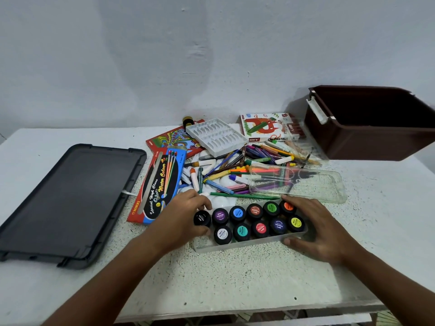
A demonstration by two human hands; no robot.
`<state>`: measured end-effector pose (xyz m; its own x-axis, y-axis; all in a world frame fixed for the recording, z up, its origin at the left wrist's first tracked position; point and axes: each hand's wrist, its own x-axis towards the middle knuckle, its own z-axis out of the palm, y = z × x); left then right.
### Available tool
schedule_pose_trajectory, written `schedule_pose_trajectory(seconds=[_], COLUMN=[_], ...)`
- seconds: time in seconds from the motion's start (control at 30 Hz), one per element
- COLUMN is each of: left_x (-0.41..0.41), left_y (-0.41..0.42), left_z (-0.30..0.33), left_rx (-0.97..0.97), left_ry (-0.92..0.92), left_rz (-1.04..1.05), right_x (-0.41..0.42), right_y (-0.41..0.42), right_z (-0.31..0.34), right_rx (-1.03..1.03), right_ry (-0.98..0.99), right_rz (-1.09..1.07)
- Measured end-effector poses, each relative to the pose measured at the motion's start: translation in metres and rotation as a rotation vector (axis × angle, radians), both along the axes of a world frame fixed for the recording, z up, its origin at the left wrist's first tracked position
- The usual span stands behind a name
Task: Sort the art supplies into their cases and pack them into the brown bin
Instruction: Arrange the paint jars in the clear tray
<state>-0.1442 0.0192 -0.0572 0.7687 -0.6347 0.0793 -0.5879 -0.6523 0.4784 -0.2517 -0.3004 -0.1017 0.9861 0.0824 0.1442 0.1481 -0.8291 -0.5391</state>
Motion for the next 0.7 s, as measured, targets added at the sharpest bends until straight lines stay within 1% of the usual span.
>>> schedule_pose_trajectory(seconds=[0.07,0.1,0.13,0.2,0.33,0.4,0.43,0.5,0.63,0.7], left_x=[0.007,0.015,0.023,0.048,0.114,0.149,0.167,0.196,0.236,0.244], left_y=[0.000,0.000,-0.001,-0.006,-0.021,-0.028,-0.033,-0.039,-0.055,-0.063], left_z=[0.015,0.024,0.033,0.047,0.050,0.043,0.040,0.032,0.015,0.010], left_rx=[0.083,0.098,0.087,0.035,-0.110,-0.096,-0.085,-0.027,0.280,0.359], left_ry=[0.153,0.210,0.230,0.161,-0.074,-0.161,-0.173,-0.145,-0.017,0.036], left_rz=[-0.042,-0.047,-0.034,0.041,0.242,0.311,0.331,0.374,0.424,0.449], right_x=[0.000,0.000,0.000,0.001,0.001,0.001,0.001,0.001,0.001,0.001], right_y=[0.000,0.001,0.001,0.001,0.000,0.001,0.000,0.001,-0.002,-0.002], right_z=[0.001,0.001,0.001,0.001,0.001,0.002,0.002,0.002,0.002,0.002], right_rx=[0.000,0.000,-0.001,-0.010,-0.021,-0.022,-0.024,-0.032,-0.036,-0.041], right_ry=[0.004,0.005,0.004,0.004,0.010,0.015,0.016,0.013,0.038,0.051], right_rz=[-0.003,-0.006,-0.005,-0.002,0.005,0.008,0.010,0.019,0.018,0.019])
